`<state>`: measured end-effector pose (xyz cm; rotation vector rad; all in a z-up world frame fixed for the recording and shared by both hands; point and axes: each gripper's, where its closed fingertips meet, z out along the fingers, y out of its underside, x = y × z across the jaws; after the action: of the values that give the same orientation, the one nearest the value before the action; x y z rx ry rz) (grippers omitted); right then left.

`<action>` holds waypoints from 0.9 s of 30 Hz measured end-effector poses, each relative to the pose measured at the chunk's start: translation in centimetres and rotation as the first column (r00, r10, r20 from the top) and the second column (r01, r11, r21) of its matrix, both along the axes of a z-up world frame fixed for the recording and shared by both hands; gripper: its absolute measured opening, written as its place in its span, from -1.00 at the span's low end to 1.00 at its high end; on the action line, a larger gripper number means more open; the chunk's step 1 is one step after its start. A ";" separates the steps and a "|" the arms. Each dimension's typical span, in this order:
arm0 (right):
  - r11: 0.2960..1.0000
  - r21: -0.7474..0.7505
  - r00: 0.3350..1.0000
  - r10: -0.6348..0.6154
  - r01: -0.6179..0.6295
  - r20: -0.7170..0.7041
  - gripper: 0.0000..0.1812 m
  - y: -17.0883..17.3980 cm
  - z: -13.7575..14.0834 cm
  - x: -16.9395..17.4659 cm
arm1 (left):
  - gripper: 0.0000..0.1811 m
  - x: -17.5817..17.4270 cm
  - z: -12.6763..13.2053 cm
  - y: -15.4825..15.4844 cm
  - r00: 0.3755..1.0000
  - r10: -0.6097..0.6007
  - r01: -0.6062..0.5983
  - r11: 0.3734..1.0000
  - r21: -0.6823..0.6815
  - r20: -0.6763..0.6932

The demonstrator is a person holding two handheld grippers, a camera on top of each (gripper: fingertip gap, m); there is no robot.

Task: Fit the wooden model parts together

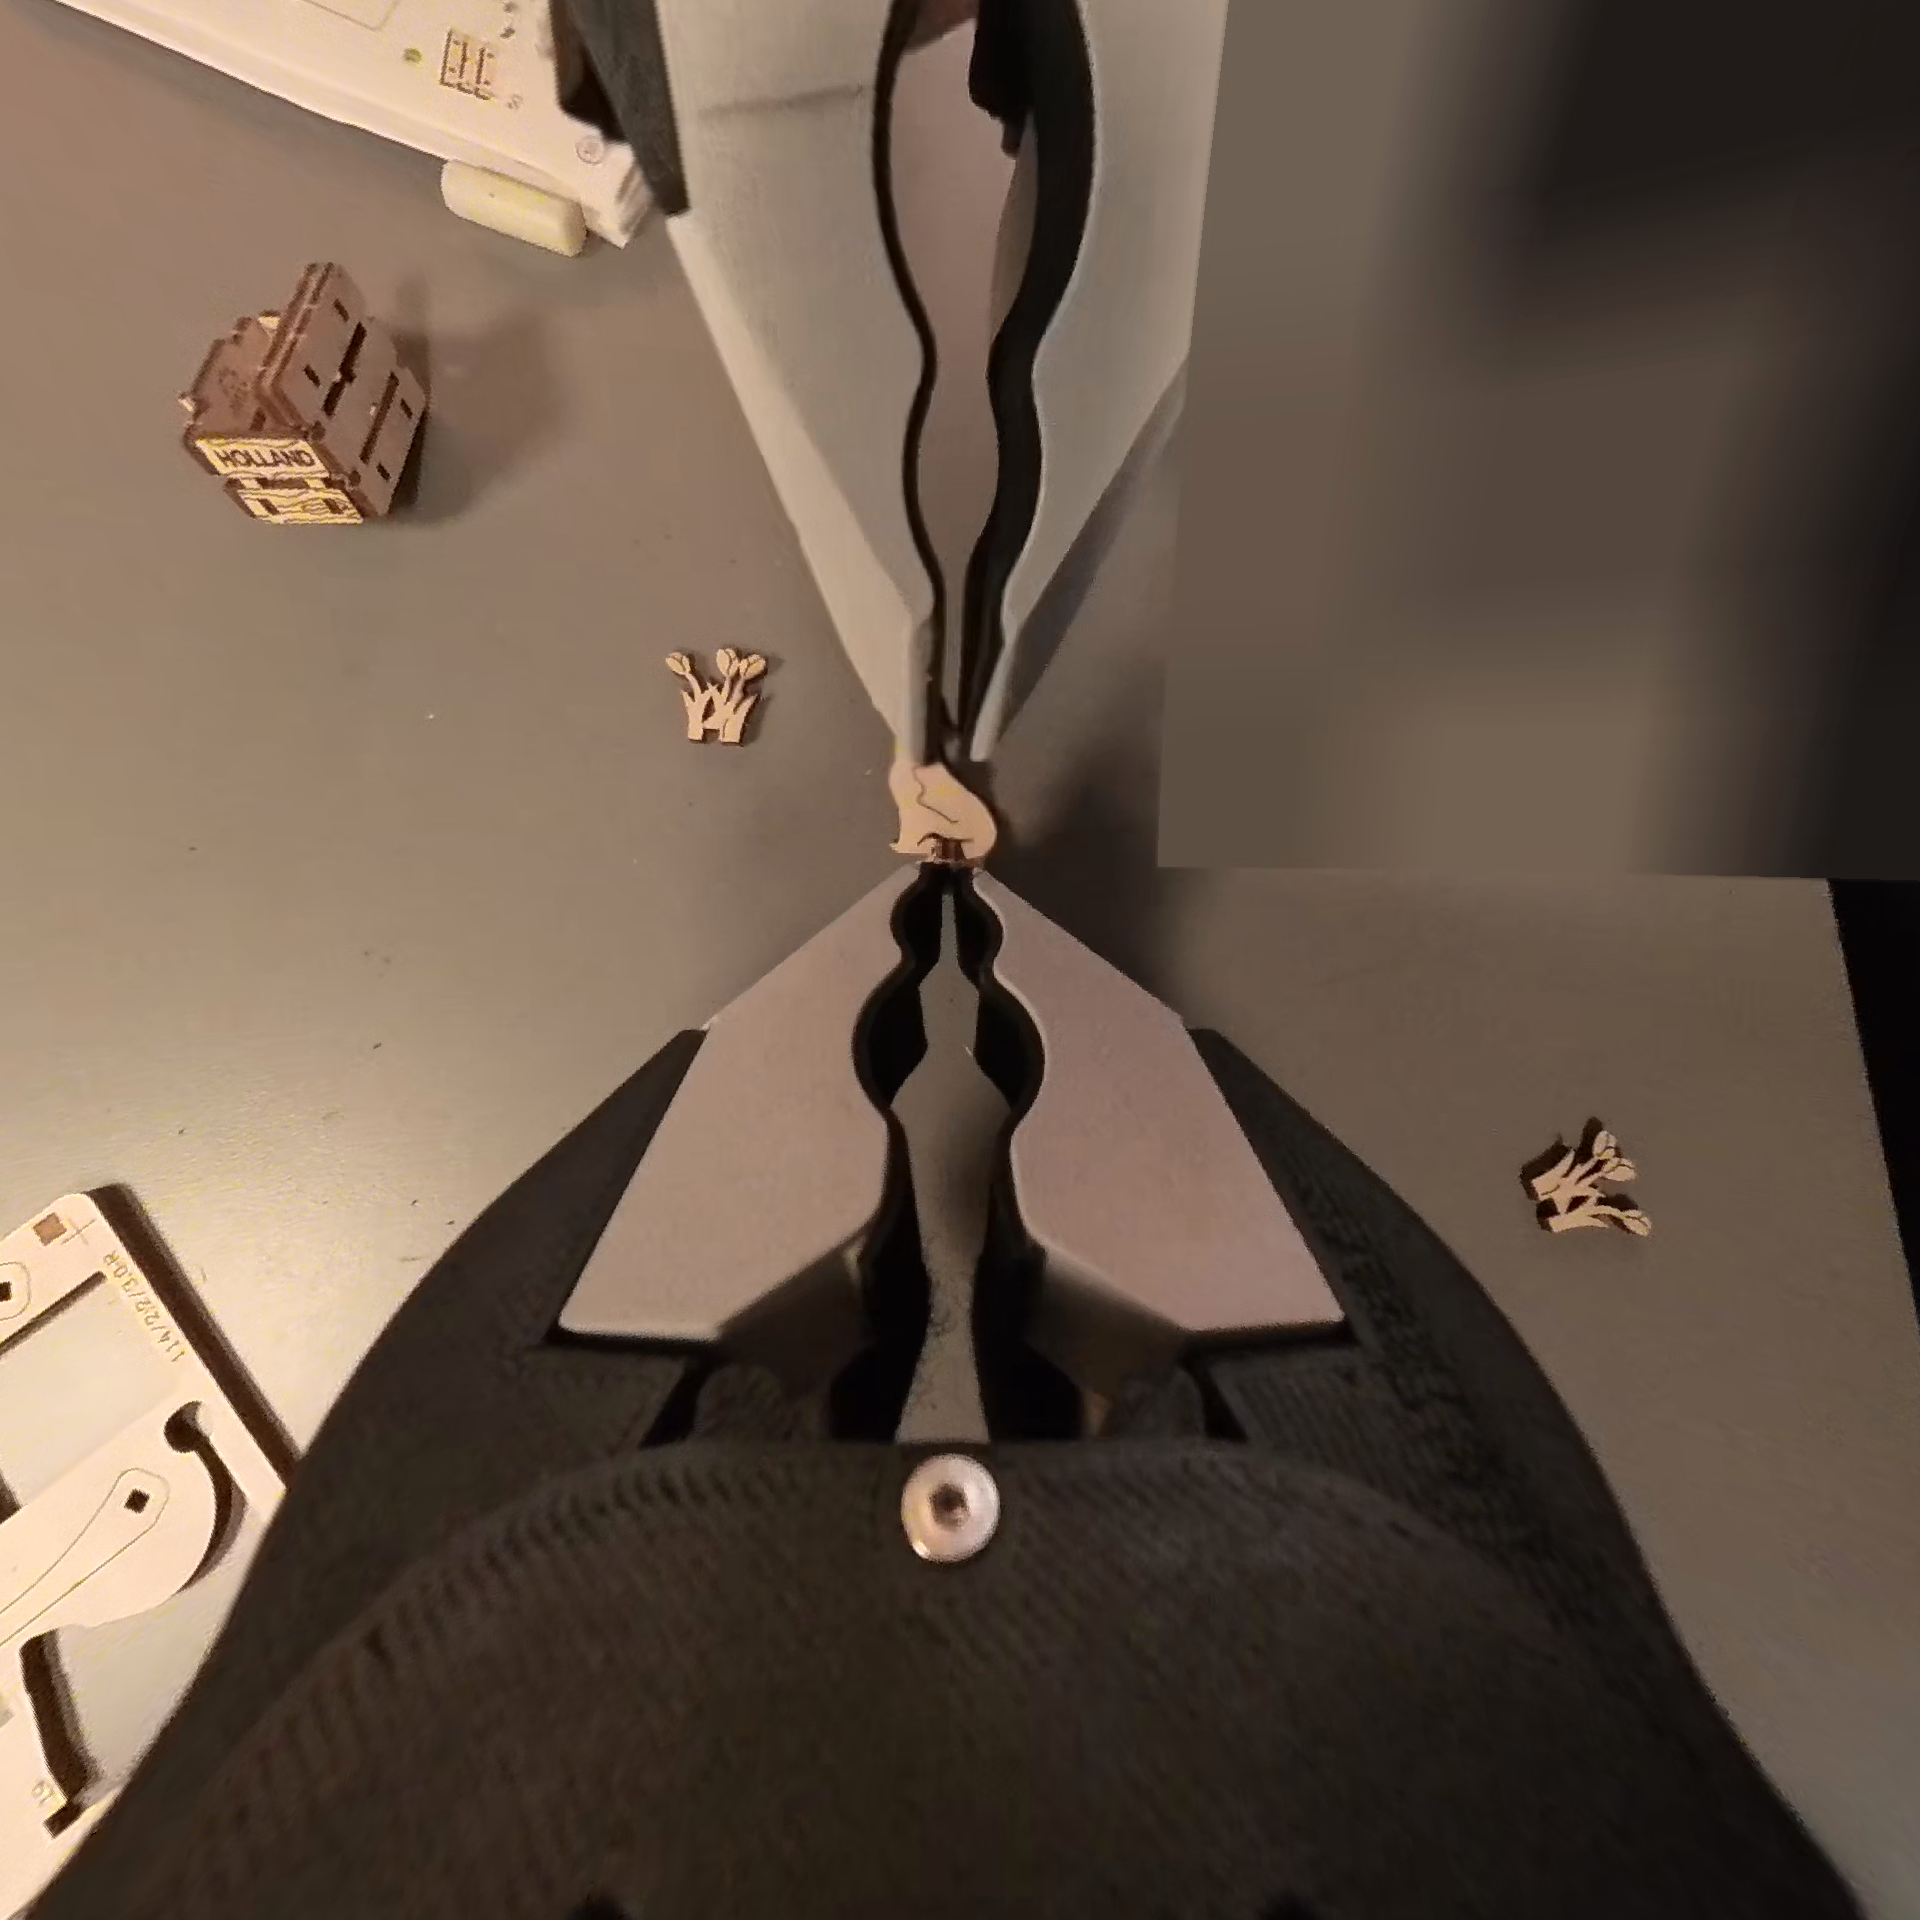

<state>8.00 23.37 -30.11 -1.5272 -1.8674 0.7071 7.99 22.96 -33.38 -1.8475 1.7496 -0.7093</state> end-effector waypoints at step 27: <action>0.993 -0.080 0.994 -0.085 0.091 0.075 -0.67 0.2 -2.2 2.4 | -0.99 0.1 0.0 -0.1 1.000 -0.019 0.019 0.999 0.039 0.008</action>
<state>10.40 23.53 -32.34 -1.6980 -1.8301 0.7059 8.10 22.90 -33.38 -1.8022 1.7658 -0.6842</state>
